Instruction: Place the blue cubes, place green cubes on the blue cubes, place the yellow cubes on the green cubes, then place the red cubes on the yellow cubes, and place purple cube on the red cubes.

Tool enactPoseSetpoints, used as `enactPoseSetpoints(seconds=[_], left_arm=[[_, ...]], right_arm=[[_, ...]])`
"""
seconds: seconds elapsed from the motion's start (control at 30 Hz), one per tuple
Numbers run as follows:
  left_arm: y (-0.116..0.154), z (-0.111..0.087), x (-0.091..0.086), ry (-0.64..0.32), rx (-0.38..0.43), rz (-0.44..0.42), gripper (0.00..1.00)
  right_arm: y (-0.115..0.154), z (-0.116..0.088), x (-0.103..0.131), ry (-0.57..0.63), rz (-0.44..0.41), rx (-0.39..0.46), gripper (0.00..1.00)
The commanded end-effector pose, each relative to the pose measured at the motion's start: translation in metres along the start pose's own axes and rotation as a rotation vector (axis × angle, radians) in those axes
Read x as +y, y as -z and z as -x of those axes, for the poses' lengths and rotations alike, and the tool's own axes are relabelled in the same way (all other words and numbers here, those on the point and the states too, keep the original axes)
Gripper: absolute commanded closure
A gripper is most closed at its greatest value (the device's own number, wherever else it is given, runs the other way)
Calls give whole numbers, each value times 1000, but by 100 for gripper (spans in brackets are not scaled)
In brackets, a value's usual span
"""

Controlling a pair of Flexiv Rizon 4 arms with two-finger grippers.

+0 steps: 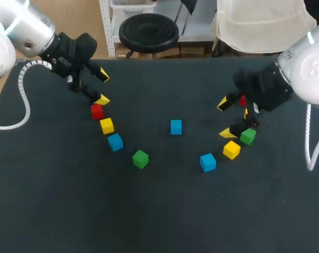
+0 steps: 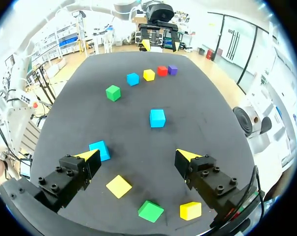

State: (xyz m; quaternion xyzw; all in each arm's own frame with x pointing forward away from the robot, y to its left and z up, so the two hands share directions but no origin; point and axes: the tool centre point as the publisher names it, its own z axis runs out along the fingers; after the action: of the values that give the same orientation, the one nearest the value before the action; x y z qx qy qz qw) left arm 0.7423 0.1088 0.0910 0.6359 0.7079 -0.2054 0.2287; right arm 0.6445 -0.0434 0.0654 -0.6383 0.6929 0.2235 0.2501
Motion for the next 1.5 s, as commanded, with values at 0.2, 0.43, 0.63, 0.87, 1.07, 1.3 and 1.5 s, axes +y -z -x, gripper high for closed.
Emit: enactPoseSetpoints(seconds=[0.2, 0.43, 0.63, 0.87, 1.07, 1.3, 1.5], left_arm=[[0, 0, -1, -1, 0, 2, 0], [0, 0, -1, -1, 0, 2, 0], [0, 0, -1, -1, 0, 2, 0], [0, 0, -1, -1, 0, 2, 0], [0, 0, -1, -1, 0, 2, 0], [0, 0, -1, -1, 0, 2, 0], [0, 0, -1, -1, 0, 2, 0]], right_arm=[[-1, 0, -1, 1, 1, -3, 0], [-1, 0, -1, 1, 1, -3, 0], [-1, 0, -1, 1, 1, -3, 0], [4, 4, 13, 42, 32, 30, 0], [14, 3, 40, 58, 39, 44, 0], [15, 3, 65, 120, 72, 37, 0], [15, -1, 74, 65, 72, 23, 0]])
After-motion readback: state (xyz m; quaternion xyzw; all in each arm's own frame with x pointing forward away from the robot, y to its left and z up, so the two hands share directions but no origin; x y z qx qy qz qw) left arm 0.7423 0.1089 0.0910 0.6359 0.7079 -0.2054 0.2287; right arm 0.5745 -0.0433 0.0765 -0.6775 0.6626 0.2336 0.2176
